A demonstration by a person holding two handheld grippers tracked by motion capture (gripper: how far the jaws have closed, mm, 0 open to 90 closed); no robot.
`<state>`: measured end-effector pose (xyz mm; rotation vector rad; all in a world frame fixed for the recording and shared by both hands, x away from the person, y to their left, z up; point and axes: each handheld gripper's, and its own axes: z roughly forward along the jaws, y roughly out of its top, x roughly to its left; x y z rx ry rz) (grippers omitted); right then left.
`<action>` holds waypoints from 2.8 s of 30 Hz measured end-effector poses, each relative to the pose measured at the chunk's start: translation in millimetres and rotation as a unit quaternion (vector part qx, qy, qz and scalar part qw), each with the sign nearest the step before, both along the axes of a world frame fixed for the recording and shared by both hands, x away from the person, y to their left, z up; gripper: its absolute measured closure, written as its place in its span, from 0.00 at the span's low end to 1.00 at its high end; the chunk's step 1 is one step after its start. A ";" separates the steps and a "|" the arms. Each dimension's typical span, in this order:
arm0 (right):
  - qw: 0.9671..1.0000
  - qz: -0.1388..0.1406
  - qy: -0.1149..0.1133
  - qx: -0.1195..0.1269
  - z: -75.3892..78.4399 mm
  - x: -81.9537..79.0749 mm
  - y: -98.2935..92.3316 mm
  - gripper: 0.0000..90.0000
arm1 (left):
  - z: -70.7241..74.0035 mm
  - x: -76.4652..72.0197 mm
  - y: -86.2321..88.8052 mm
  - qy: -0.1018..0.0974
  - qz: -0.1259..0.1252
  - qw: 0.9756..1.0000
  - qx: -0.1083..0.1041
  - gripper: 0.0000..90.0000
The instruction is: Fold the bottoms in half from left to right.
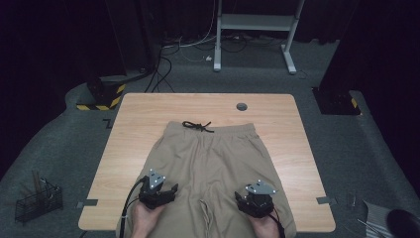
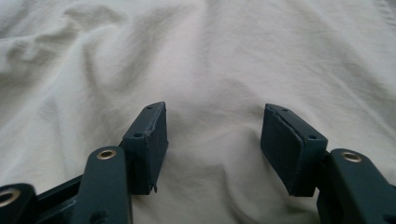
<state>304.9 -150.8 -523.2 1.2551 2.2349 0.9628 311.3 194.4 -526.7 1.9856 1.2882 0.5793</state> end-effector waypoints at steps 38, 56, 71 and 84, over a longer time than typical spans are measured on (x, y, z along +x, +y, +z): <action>1.000 -0.024 -0.006 -0.001 -0.3 100.5 -0.7 0.47 | -0.1 81.5 -7.9 -0.006 0.011 1.000 0.005 0.34; 1.000 -0.014 -0.007 -0.003 -0.3 72.2 -4.3 0.46 | 27.3 99.5 26.7 0.045 0.022 0.998 -0.032 0.29; 1.000 -0.012 -0.011 -0.007 -0.3 71.7 -3.7 0.47 | 26.7 141.3 41.3 0.042 0.034 0.998 -0.028 0.32; 1.000 -0.012 -0.011 -0.008 -0.3 71.5 -3.5 0.47 | 13.9 138.2 32.8 0.055 -0.005 0.998 0.010 0.76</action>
